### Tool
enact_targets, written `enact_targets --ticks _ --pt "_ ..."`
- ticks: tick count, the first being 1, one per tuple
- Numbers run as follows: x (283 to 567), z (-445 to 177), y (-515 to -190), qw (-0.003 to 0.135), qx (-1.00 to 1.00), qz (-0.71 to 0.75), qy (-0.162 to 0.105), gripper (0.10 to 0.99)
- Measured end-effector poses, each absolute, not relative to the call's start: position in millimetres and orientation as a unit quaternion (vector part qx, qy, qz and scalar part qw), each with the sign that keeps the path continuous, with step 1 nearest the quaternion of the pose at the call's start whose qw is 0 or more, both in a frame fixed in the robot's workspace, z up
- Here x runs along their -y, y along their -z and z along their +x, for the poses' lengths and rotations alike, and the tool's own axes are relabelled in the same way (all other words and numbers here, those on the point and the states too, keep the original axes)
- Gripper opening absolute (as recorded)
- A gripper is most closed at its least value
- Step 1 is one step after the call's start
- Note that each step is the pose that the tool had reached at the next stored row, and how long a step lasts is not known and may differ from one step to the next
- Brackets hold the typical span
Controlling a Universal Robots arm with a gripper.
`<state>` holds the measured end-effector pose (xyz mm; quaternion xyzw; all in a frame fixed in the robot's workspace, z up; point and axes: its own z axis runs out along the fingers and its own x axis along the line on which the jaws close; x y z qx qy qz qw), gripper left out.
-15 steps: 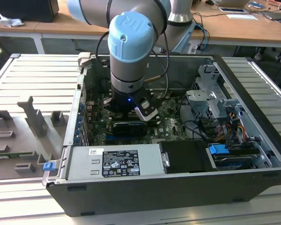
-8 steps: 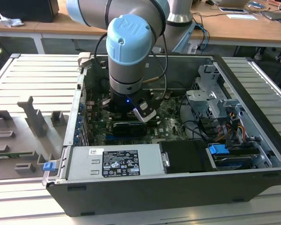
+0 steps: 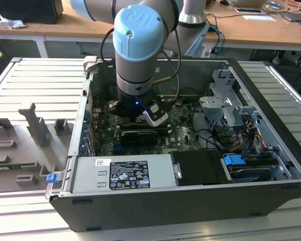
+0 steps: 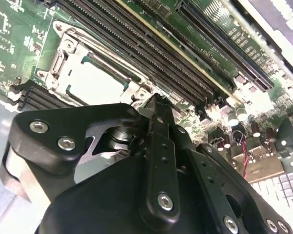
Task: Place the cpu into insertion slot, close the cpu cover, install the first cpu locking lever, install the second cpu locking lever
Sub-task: 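Install the second cpu locking lever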
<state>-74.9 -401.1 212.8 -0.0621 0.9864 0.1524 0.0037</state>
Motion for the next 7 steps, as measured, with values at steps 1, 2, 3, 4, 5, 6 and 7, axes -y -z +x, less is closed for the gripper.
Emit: enact_targets --ticks 1,2,3,4,5,6,7 --pt "401.0 -74.9 -214.7 0.004 -0.986 -0.062 -0.152 0.106" --pt "401.0 -74.9 -216.5 0.004 -0.986 -0.062 -0.153 0.106" --pt "401.0 -74.9 -219.1 0.004 -0.986 -0.062 -0.153 0.106" --pt "401.0 -74.8 -220.7 0.004 -0.986 -0.062 -0.153 0.106" --pt "401.0 -74.8 -220.7 0.004 -0.986 -0.062 -0.153 0.106" --pt "401.0 -74.8 -220.8 0.004 -0.986 -0.062 -0.153 0.106" --pt "401.1 -74.8 -221.0 0.004 -0.986 -0.062 -0.153 0.106"
